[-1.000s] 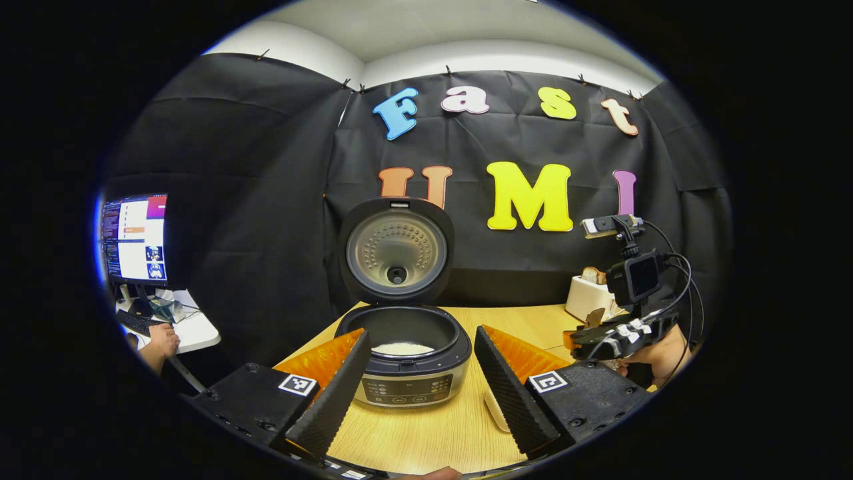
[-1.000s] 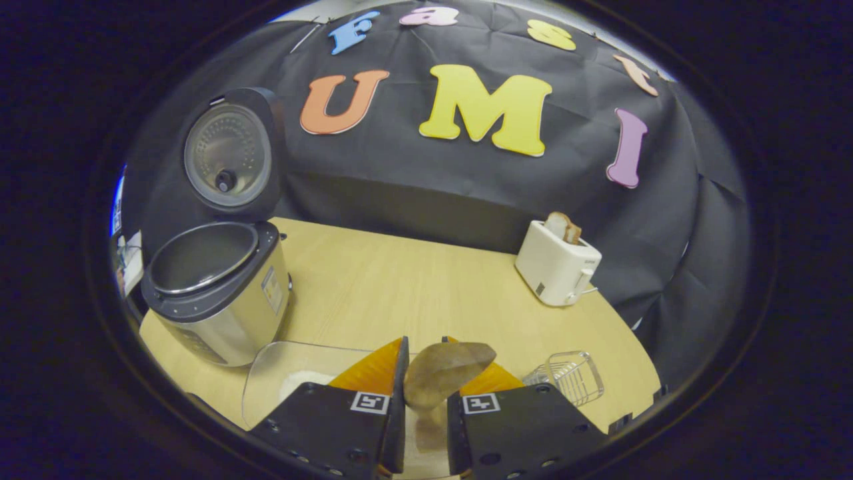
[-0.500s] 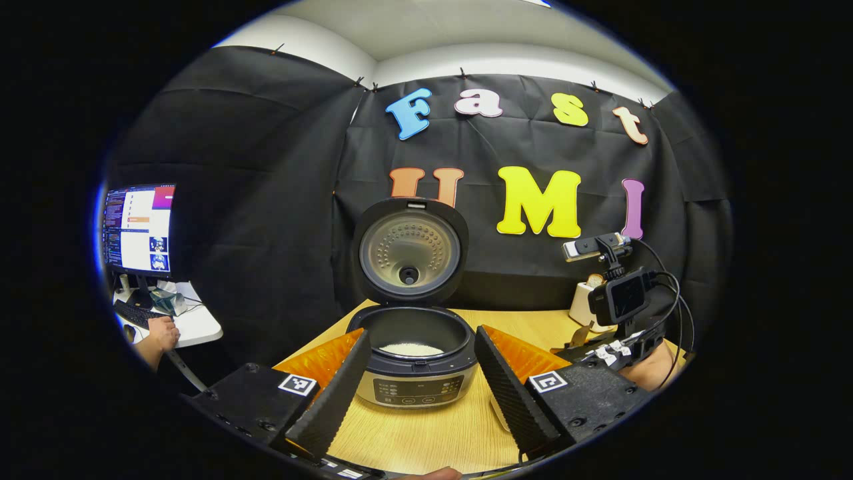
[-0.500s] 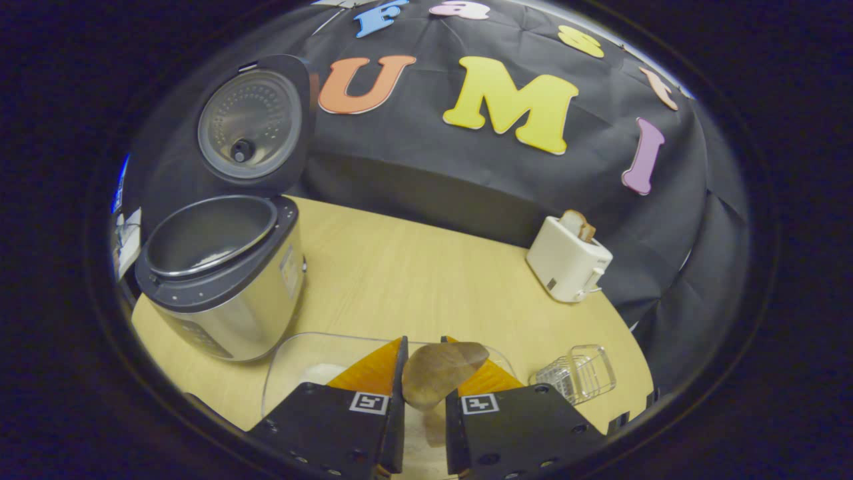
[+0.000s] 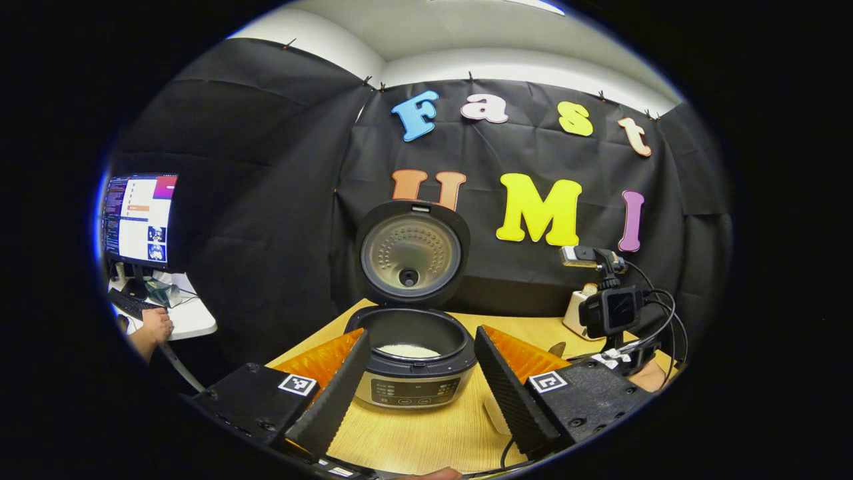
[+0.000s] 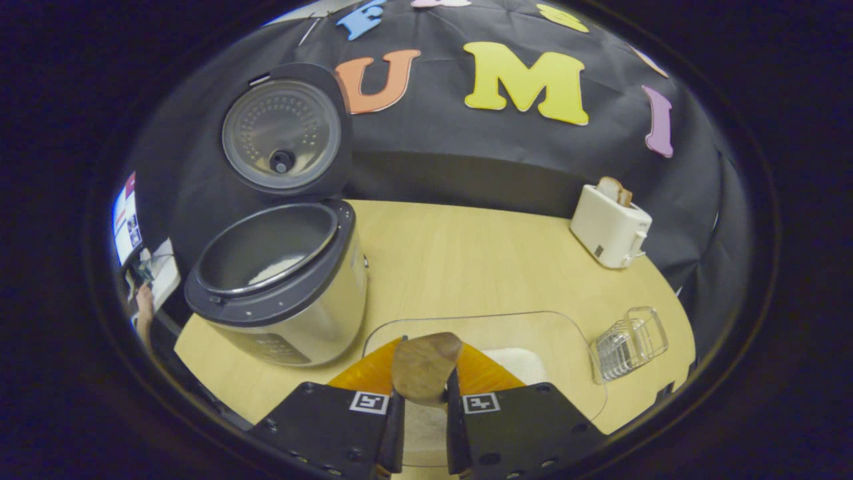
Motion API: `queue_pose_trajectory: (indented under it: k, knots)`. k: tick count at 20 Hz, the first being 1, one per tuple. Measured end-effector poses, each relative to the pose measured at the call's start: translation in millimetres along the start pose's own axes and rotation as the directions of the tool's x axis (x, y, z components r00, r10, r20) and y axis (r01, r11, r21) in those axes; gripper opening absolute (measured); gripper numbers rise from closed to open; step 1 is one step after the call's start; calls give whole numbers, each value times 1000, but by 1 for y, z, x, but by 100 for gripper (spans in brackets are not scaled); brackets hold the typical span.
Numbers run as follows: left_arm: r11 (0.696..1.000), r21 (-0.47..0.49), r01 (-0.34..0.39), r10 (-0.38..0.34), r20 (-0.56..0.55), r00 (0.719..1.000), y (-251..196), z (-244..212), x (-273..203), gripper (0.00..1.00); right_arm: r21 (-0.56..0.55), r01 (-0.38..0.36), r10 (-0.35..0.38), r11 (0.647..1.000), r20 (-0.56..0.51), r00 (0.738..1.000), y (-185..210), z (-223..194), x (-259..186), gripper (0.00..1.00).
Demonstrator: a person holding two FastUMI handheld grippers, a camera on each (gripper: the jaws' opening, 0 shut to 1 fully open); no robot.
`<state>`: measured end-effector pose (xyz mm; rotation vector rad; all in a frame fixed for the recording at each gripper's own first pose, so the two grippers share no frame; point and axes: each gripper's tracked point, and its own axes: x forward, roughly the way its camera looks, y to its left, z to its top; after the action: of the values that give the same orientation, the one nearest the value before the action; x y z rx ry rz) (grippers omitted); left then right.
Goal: Close the left gripper, press the button to open the rice cooker; take a wooden spoon from the chopstick holder with the right hand, scoop a spoonful of rice and pour it into the rice cooker, then put the wooden spoon back into the chopstick holder.
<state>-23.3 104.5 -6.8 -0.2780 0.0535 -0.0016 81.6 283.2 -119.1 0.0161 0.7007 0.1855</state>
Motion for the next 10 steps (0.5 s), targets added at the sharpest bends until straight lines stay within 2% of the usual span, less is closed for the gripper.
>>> queue_pose_trajectory:
  k: [2, 5, 7, 8, 9, 10]
  knots:
    - [1000, -10, -2, 2, 0, 1000, 3, -1, 0, 99, 118, -63, 66, 991, -22, 998, 1, -2, -6, 25]
    - [1000, -21, -6, 6, -2, 1000, 5, 0, 0, 95, 277, -115, 126, 954, -23, 992, -14, -3, -13, 26]
    - [1000, -20, -7, 7, 0, 1000, 4, 0, -1, 95, 285, -133, 147, 949, -29, 989, -27, -6, -18, 26]
    - [1000, -18, -10, 10, 0, 1000, 5, 0, -1, 100, 281, -141, 159, 949, -39, 987, -32, -9, -22, 26]
    - [1000, -18, -10, 10, -1, 1000, 4, 0, -1, 95, 270, -149, 169, 951, -52, 984, -35, -15, -24, 26]
    - [1000, -17, -6, 6, -2, 1000, 1, 0, 0, 95, 263, -152, 173, 953, -58, 983, -38, -18, -26, 25]
